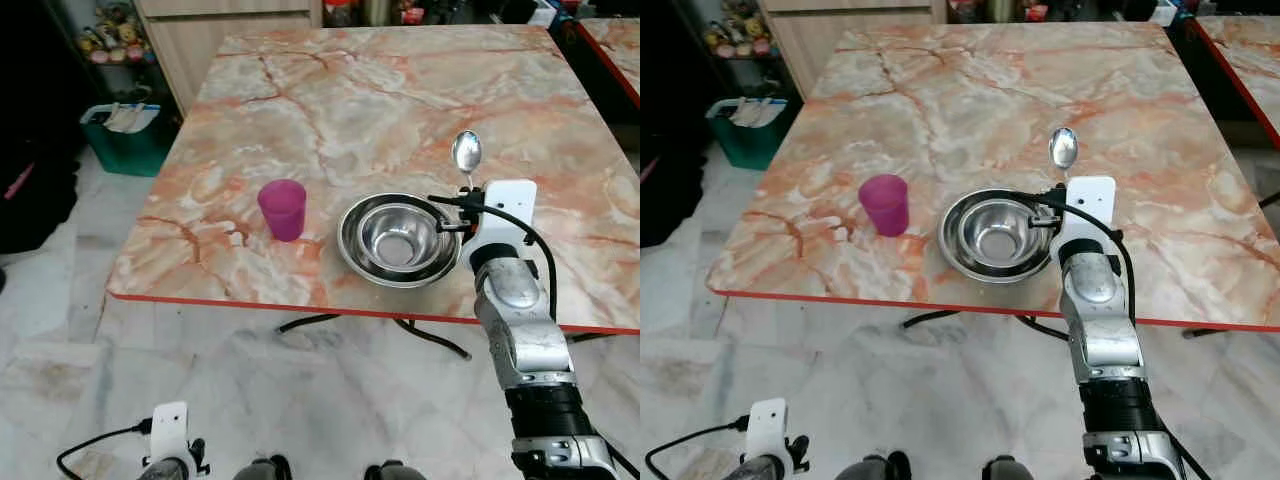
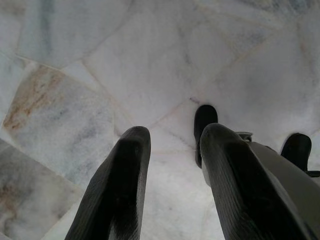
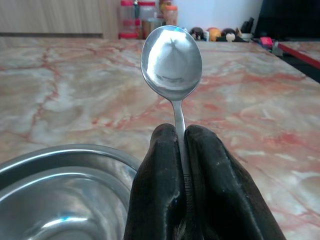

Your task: Setting the table

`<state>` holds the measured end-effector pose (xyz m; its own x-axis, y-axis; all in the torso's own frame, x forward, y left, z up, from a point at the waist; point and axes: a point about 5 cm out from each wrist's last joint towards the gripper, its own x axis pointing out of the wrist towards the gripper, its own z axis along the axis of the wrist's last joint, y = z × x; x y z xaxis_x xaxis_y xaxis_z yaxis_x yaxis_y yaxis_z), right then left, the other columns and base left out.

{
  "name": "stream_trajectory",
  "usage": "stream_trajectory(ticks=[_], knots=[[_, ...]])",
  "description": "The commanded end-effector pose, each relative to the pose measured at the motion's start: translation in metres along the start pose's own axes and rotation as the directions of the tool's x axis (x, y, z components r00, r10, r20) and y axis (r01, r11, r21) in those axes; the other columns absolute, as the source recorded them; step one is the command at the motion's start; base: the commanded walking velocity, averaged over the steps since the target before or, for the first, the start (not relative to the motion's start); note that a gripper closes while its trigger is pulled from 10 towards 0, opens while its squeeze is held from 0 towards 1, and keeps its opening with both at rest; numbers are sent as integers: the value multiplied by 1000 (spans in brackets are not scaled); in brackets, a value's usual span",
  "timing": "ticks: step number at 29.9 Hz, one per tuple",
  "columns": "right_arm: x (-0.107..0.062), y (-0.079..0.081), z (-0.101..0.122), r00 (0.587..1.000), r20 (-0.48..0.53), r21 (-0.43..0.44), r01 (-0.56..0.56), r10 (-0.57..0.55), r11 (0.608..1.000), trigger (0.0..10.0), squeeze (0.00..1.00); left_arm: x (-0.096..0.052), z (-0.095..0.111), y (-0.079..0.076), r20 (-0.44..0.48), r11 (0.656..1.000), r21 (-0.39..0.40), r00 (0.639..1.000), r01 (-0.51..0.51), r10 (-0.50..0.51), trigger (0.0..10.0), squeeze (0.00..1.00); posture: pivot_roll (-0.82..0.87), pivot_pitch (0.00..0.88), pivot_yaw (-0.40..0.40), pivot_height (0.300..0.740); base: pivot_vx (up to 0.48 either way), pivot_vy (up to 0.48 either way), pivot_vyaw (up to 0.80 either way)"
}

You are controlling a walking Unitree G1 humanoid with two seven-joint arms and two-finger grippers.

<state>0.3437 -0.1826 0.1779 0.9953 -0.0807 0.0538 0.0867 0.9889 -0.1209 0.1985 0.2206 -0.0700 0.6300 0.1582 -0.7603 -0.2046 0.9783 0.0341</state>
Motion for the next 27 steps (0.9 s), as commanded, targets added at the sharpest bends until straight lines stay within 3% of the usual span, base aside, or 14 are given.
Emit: stream_trajectory(ticks=[1, 15, 18, 27], knots=[[-1, -2, 0, 1000, -10, -3, 5, -5, 1000, 10000, 0, -1, -6, 2, -22, 1000, 0, 1000, -11, 11, 10000, 0, -55, 184, 53, 740, 0, -247, 0], [2, -15, -18, 989, -143, -31, 22, -26, 999, 10000, 0, -2, -7, 5, -25, 1000, -5, 1000, -16, 16, 10000, 0, -54, 187, 52, 740, 0, 0, 0], [2, -14, -30, 977, -214, -26, 16, -21, 1000, 10000, 0, -2, -8, 4, -27, 1000, -5, 1000, -11, 11, 10000, 0, -50, 185, 50, 740, 0, 0, 0], [2, -26, -23, 976, -212, -26, 38, -43, 999, 10000, 0, -1, -7, 4, -21, 1000, -12, 1000, -12, 12, 10000, 0, -51, 188, 52, 740, 0, 0, 0]])
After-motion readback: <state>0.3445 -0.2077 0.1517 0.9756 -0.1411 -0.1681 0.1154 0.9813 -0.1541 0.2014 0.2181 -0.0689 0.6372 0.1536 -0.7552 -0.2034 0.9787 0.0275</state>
